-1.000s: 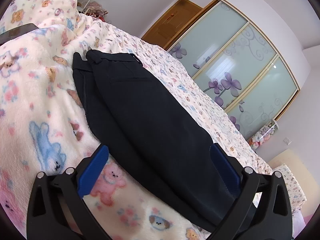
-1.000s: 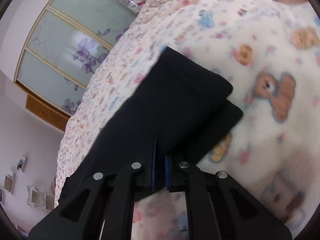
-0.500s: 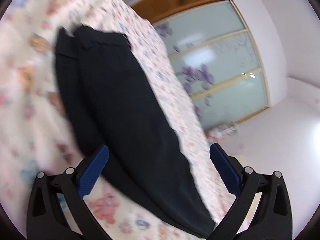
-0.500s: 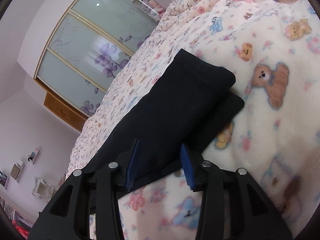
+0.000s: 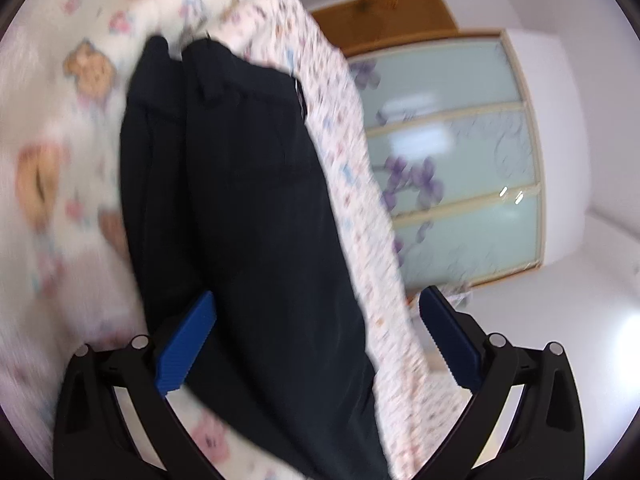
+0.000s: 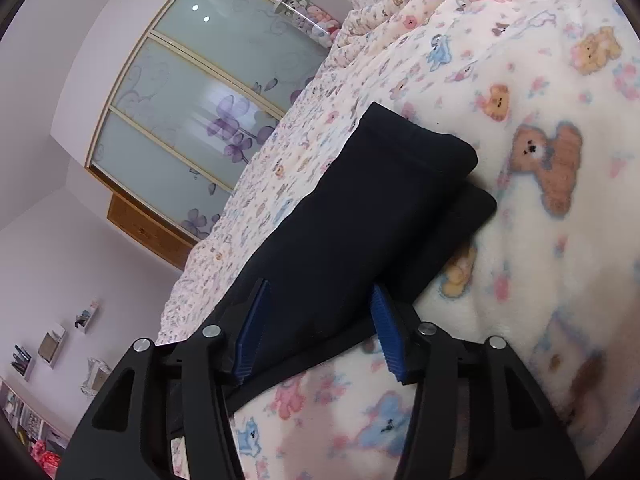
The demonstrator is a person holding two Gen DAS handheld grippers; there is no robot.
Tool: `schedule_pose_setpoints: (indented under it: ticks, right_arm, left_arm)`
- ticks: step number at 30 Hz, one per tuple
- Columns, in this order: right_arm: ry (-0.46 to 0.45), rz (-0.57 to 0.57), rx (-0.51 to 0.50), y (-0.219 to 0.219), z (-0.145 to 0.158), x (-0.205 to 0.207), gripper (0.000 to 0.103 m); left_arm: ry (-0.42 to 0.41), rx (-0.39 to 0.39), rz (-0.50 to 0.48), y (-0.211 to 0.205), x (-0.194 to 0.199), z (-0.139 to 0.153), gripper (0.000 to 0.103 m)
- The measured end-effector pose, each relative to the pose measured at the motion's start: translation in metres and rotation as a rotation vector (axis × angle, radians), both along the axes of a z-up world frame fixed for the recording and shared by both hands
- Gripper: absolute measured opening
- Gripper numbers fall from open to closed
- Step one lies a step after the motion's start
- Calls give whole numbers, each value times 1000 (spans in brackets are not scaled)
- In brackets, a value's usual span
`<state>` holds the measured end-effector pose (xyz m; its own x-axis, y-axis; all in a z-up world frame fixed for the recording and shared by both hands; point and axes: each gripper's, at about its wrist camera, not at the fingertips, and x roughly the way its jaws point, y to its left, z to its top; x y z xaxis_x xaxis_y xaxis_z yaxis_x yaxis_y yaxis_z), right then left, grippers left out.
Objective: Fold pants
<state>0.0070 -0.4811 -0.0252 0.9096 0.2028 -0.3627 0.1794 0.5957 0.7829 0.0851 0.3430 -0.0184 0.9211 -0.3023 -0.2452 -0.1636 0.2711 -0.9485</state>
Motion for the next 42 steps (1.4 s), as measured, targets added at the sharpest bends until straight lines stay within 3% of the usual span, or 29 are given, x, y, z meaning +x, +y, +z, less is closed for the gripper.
schedule_pose_setpoints:
  ticks: [2,5,7,8,10,13,17,24,26,30,32,33,34,38,40,42]
  right_arm:
    - [-6,4,3,0,-1,0,56]
    - [-10,9,2,0,0,1,58]
    - [-14,10,3,1,0,1,59]
    - [-15,10,4,1,0,1,59]
    - [-19,11,6,1,0,1,59]
    - [-26,14,10,1,0,1,60]
    - [-34,16,14,1,-1,0,62]
    - [-44,19,18,3,-2,-1,64]
    - [-47,21,19,4,-2,-1,65]
    - [-62,28,27,6,-1,-3,70]
    - [-64,29,29,7,0,-4,71]
    - [-65,25,33,8,1,-6,72]
    - [-67,21,37,8,1,-9,73]
    - [-123,-66,69,8,6,-36,74]
    - [-160,-127,54,12,12,-53,74]
    - [-161,-104,12,19,23,-51,74]
  left_arm:
    - [-50,-42,34,5,-4,-5,100]
    - [-44,-23,77,9,-4,-7,80]
    - [-8,-7,100,10,-2,-11,55]
    - [17,-9,106,12,-1,-16,48]
    - [70,-6,117,16,4,-23,17]
    - [99,14,119,18,9,-27,11]
    - [86,104,163,16,-6,-15,5]
    - [-11,320,266,-5,-56,30,4]
    - [20,316,283,-6,-62,25,4]
    - [224,263,269,4,-50,-11,13]
    - [225,230,262,8,-49,-19,14]
    - [212,242,272,6,-52,-16,18]
    - [202,257,297,5,-59,-12,29]
    - [132,255,420,4,-84,-3,44]
    - [98,289,459,-1,-94,8,66]
    - [37,334,452,-6,-97,18,80]
